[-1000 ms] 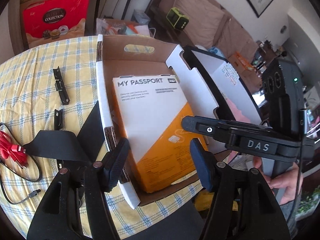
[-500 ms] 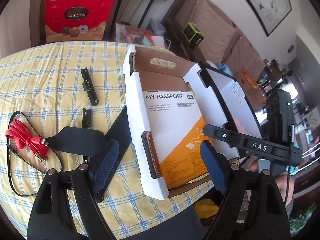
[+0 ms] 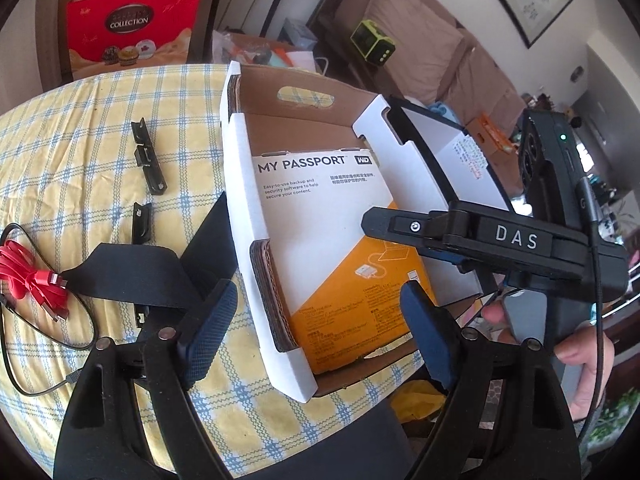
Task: Organize objects
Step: 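Lower the MY PASSPORT box into the cardboard box and open the left gripper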
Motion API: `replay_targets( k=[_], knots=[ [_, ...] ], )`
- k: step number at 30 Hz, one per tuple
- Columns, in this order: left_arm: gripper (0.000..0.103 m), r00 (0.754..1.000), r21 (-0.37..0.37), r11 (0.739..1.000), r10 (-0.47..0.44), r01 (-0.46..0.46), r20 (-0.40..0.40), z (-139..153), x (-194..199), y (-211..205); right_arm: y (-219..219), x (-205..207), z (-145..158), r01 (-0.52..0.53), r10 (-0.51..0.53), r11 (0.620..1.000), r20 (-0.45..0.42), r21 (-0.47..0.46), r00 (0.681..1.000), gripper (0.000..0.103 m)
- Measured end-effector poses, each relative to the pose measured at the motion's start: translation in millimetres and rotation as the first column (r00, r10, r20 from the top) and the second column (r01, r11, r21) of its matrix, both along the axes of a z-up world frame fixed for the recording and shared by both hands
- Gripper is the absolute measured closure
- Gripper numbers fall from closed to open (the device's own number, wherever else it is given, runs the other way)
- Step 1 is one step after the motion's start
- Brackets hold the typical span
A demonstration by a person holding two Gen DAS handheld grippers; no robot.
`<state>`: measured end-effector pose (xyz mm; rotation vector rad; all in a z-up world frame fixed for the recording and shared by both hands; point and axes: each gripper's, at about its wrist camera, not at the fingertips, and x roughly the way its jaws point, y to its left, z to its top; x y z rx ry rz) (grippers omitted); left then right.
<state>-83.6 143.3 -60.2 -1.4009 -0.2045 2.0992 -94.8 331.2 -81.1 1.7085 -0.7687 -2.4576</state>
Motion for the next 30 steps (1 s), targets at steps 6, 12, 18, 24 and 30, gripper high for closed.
replay_targets(
  k=[6,12,18,24,30],
  knots=[
    [0.022,0.999,0.038,0.999,-0.017,0.016,0.041,-7.1,-2.7,1.7,-8.4,-6.9,-1.6,-0.035,0.036,0.999,0.032,-0.033,0.999,0.009],
    [0.021,0.999,0.046,0.999,-0.015,0.013,0.042,-8.2,-4.0,1.7,-12.8,-12.7,-1.3,-0.094,0.098,0.991,0.034,-0.091,0.995,0.004],
    [0.021,0.999,0.044,0.999,-0.015,0.014,0.036,-8.1,-5.7,1.1,-28.0,-14.8,-2.3,-0.174,0.176,0.983,0.042,-0.050,0.983,0.003],
    [0.022,1.000,0.048,0.999,-0.004,0.003,0.018,2.8,-4.2,-9.7,-20.0,-7.4,7.5,-0.174,0.175,0.984,0.021,-0.043,0.984,0.009],
    [0.015,0.994,0.013,0.998,0.055,-0.054,-0.091,31.6,1.4,-39.5,0.3,10.6,40.1,-0.146,0.146,0.989,-0.064,0.011,0.987,0.009]
  ],
)
